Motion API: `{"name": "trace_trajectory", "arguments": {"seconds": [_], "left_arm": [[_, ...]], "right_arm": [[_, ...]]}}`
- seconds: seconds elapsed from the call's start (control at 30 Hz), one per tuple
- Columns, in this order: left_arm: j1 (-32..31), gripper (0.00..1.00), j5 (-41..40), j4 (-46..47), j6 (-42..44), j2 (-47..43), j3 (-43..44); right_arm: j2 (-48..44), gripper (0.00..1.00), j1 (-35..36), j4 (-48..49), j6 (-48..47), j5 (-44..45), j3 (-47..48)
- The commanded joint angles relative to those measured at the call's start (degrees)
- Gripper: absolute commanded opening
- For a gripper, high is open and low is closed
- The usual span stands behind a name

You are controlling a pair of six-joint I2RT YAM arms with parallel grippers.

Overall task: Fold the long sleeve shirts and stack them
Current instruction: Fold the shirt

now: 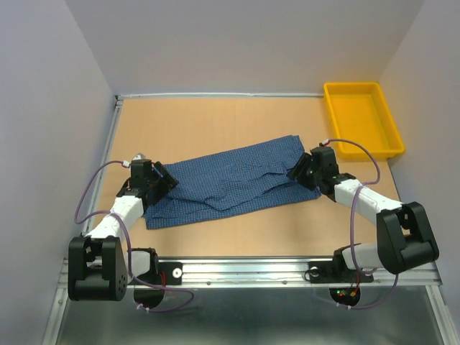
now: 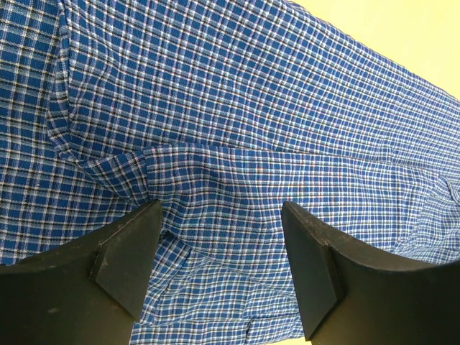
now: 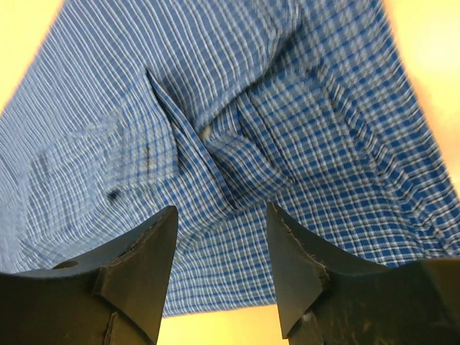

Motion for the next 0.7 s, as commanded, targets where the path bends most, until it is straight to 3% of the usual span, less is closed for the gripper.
{"name": "trace_trajectory", "arguments": {"seconds": [0.0,0.37,0.57,0.67], "left_arm": [[0.0,0.79,0.1,1.6,0.5,0.2,-1.2],[0.0,0.79,0.2,2.3,1.3,1.1,-1.8],[0.0,0.79,-0.3,2.6,1.6,1.3,-2.1],[0.0,0.79,-0.3,2.8,1.7,1.7,-2.1]], "right_arm": [[2.5,0.58,-1.2,-0.7,-2.6,-2.9,3.4],[8.2,0.49,-1.2,2.5,-3.4,-9.6,5.1],[8.5,0.31,-1.2,3.3,-4.5,-10.1,6.6],[8.3,0.12,-1.2,3.3,-5.0,-10.1,7.0]]}}
